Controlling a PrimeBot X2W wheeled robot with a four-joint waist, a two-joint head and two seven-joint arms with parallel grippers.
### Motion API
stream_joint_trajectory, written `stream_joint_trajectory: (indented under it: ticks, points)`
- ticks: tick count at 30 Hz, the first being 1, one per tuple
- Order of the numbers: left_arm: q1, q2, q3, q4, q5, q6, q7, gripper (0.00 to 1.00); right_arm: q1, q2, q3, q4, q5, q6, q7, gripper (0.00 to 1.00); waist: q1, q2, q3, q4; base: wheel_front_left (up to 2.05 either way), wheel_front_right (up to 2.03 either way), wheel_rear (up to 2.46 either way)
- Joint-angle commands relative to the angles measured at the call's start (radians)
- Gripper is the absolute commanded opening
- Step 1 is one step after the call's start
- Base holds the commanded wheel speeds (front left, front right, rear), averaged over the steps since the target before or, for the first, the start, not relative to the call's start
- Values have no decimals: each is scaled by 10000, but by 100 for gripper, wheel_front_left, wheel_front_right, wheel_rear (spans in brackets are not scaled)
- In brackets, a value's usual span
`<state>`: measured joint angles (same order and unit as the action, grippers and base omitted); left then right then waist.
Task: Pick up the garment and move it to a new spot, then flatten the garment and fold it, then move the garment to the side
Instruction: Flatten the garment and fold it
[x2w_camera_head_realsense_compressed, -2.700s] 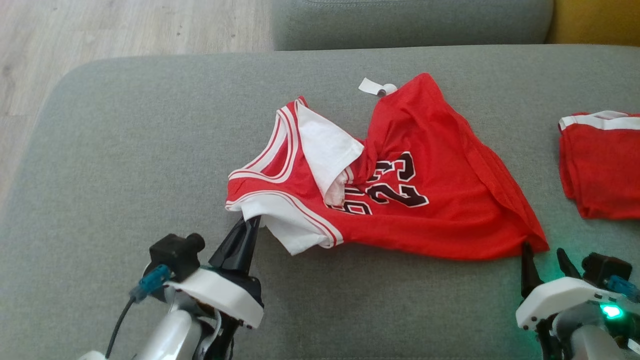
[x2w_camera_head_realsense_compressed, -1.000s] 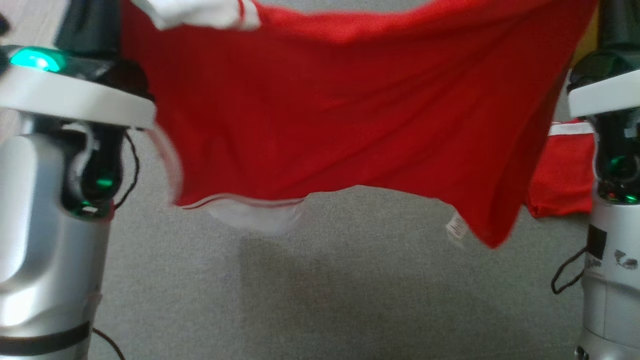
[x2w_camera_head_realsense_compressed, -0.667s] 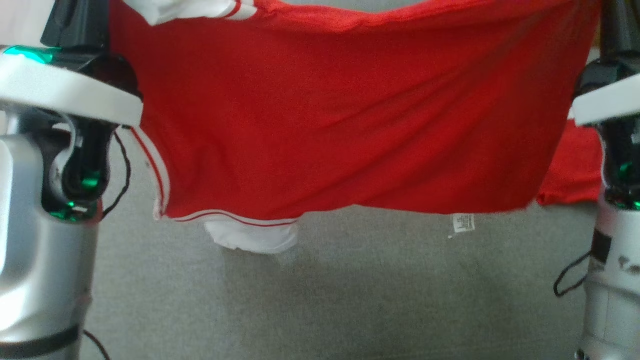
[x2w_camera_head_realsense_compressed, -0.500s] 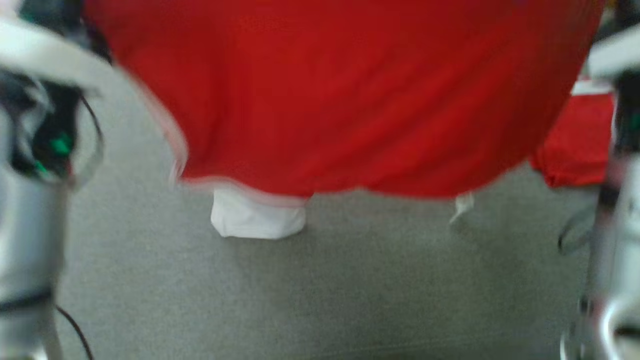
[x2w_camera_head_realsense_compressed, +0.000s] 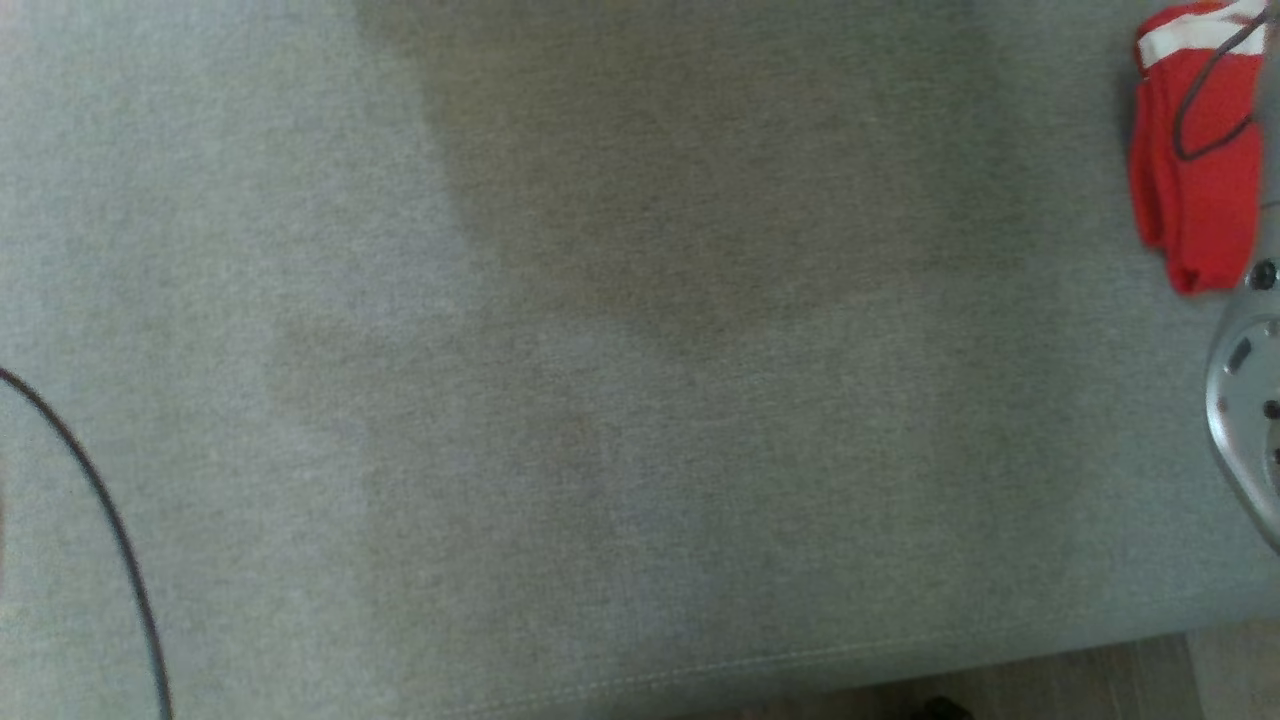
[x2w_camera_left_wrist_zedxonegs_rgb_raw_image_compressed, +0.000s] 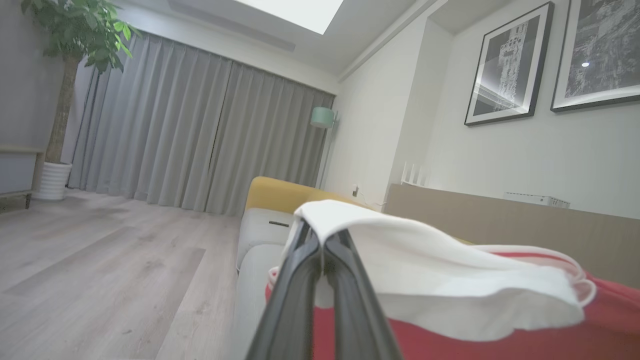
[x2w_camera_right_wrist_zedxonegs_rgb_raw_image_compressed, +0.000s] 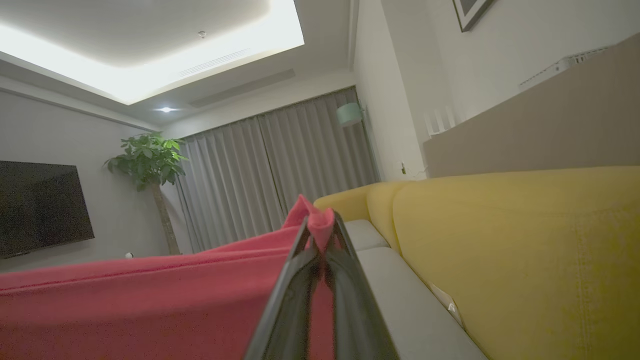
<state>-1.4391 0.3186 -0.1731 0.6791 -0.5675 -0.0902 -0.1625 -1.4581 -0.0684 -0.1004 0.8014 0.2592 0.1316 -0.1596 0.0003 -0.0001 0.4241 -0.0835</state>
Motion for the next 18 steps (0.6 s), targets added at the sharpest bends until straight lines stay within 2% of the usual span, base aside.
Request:
stream_joint_trajectory:
  ticks: [1, 7, 12, 15, 18]
  points:
    - [-345, 391, 220, -87, 17, -54, -170, 0, -298, -21, -14, -90, 128, -9, -259, 0, -3, 1, 90, 82, 0, 0, 0]
    - [487, -116, -261, 1178, -163, -338, -781, 0, 456, -191, -225, 1740, 803, -9, -863, 0, -3, 1, 118, 345, 0, 0, 0]
    - [2299, -508, -512, 1704, -735, -396, -939, 0, 1776, -325, 420, 2950, 1021, -9, -819, 0, -3, 1, -91, 553, 0, 0, 0]
    - [3662, -631, -953, 1506, -998, -400, -973, 0, 2643, -541, 681, 3540, 1229, -9, -467, 0, -3, 1, -411, 625, 0, 0, 0]
    - [5368, -406, -1441, 857, -1306, -402, -987, 0, 3757, -757, 1413, 3818, 1381, -9, 151, 0, -3, 1, -875, 685, 0, 0, 0]
